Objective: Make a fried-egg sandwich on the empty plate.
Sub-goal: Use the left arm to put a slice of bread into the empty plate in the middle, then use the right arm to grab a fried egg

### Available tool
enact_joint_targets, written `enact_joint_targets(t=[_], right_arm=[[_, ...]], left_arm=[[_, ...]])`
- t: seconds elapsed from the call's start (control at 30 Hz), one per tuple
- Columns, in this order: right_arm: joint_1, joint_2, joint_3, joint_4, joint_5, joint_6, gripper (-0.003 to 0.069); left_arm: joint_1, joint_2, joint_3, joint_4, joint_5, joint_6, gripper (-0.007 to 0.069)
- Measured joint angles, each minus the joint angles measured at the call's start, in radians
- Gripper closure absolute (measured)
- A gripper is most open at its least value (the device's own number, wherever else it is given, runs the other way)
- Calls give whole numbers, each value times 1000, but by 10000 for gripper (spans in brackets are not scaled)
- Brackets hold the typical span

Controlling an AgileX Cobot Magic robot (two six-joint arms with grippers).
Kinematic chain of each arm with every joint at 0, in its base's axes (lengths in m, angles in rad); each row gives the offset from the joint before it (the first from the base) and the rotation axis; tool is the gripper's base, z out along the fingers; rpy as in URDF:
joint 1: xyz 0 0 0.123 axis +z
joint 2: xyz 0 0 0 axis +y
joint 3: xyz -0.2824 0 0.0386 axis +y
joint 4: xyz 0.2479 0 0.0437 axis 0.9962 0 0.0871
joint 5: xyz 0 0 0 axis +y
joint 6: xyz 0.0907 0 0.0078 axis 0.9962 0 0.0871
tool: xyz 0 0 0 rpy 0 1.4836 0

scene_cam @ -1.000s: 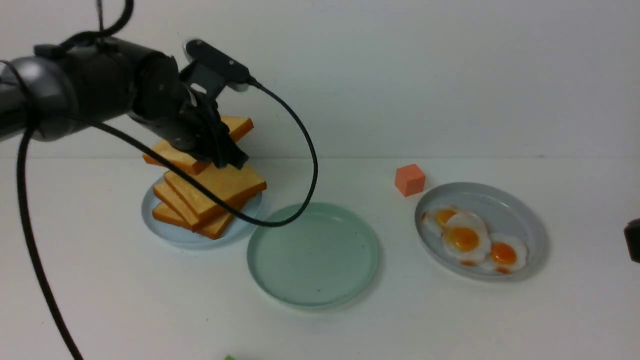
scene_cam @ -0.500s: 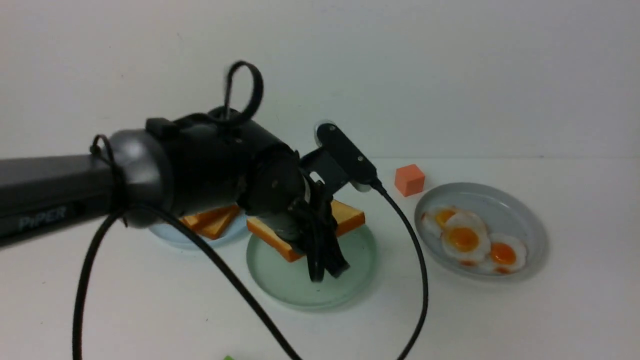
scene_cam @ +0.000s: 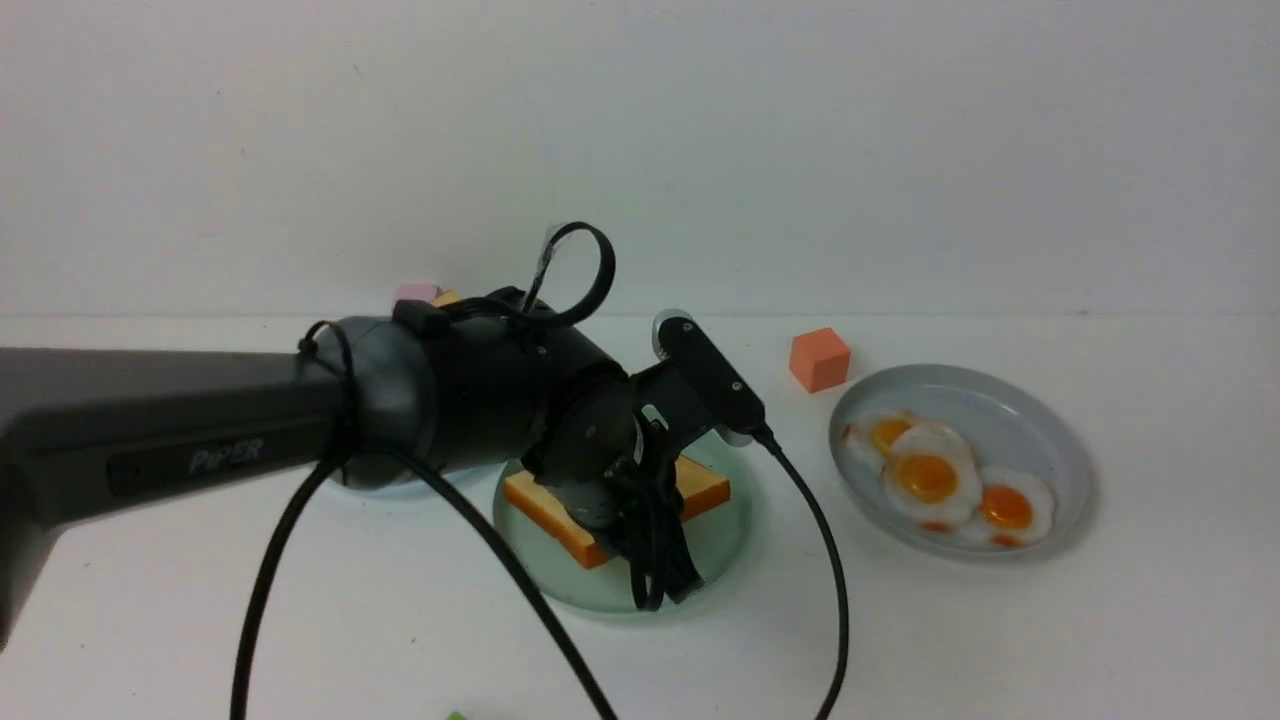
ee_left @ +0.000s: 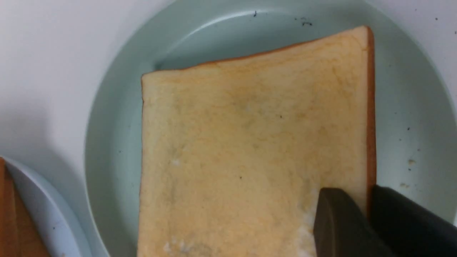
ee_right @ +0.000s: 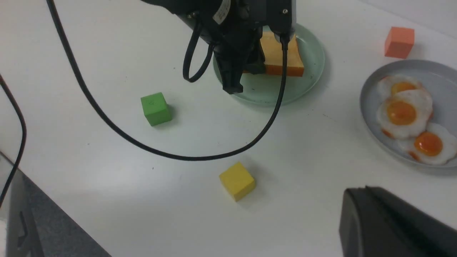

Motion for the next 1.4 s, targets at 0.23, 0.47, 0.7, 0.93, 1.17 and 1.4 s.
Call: enact_joint_targets(t=[0.23,0.47,0.7,0.93,1.17,1.4], right_arm=[[0,-1,0,0,20,2,631],[0,-1,0,0,29,2,630],[0,24,0,-10,30,2,628],[0,191,-1,-73,-18,2,628],[-2,420,-7,-124,-118,2,624],[-124,665,-98,-124,-141,2,617]], left_arm=[[0,0,0,-3,0,0,273],[0,-41,0,-23,35,-32,98],[0,-345,-27,-123,138,-255,319],[0,-763,59,-182,219,-310,638],[0,-1159,369,-200,220,-314,638],[0,-1428,600,-220,135,-315,638]])
